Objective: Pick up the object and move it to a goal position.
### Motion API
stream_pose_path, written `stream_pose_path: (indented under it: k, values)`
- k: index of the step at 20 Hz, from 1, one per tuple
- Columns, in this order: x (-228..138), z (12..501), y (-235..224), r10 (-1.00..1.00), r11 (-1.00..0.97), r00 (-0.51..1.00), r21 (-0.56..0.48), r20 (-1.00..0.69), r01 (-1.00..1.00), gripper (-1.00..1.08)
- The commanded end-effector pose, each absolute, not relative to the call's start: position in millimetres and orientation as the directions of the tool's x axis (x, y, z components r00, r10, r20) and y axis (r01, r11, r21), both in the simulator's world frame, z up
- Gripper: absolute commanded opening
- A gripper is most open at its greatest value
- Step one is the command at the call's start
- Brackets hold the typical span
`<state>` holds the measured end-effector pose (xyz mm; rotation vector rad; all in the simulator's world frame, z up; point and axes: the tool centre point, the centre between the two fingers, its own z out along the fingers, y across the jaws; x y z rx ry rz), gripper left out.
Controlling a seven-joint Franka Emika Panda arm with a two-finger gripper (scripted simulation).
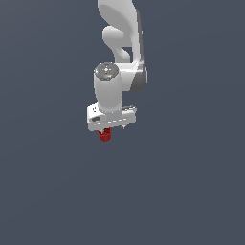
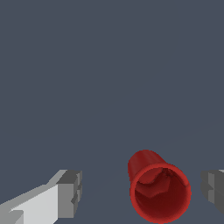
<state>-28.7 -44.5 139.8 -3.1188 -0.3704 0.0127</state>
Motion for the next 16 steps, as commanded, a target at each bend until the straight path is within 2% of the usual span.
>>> stream_pose_path:
  k: [1,16]
  values:
    - [-34,133,-53,0.287,-0.958,0.958,-0.001,-0.007,0.287,1.0]
    - [-65,103,-89,0.536,-0.844,0.844,0.0,-0.001,0.536,1.0]
